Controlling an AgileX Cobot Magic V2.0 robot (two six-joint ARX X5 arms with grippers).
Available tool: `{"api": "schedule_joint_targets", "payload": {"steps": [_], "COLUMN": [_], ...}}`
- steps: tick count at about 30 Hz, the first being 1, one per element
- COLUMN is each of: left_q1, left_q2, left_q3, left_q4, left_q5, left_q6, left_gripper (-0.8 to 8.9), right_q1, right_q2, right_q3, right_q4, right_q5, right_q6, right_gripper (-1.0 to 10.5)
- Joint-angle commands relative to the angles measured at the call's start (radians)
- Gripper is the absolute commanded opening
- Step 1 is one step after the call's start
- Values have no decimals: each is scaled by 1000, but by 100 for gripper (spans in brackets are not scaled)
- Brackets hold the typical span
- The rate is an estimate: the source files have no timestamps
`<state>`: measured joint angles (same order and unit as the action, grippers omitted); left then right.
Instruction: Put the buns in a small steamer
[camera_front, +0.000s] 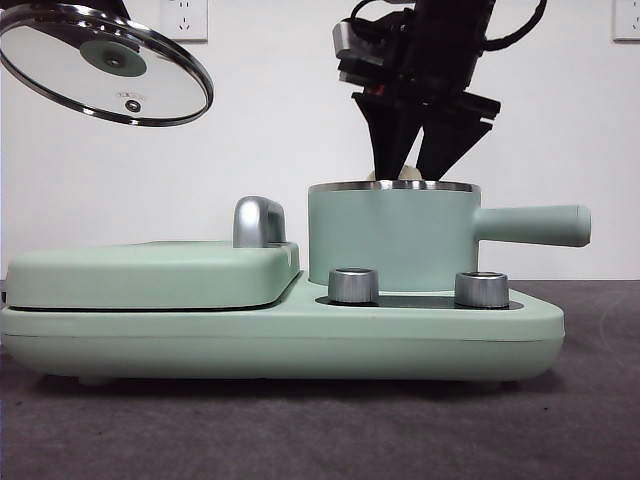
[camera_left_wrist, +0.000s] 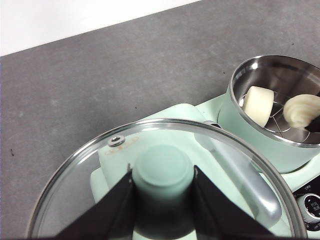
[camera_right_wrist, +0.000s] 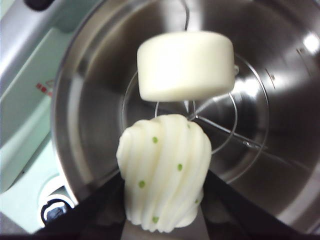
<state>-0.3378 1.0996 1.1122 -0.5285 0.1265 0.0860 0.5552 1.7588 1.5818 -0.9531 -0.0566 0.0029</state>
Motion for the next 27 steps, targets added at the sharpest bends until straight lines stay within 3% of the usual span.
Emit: {"api": "schedule_joint_targets", "payload": {"steps": [1,4,11,16,22,27], "left_q1": [-3,-3,-3,-3,-3,-3], "left_q2": [-2,-2,-2,-1,-2,-1], "left_q3": [14,14,14,14,14,14], "left_q4": [26,26,26,24,19,20], "left_q5": [1,1,1,1,1,1], "left_q6": [3,3,0,0,0,0], "left_gripper": [16,15,16,16,16,16], "right_q1": [3,2,-2,-1,11,56], "right_q2": [40,54,58,24,-191,-447], "right_q3": [24,24,27,116,105,-135], "right_q4": [4,8,19,-13,132,364], "right_q5": [2,5,5,14,16,21], "right_q6": [-12,-19,-21,-20,-10,-10], "right_gripper": [199,202,355,364,361,361]}}
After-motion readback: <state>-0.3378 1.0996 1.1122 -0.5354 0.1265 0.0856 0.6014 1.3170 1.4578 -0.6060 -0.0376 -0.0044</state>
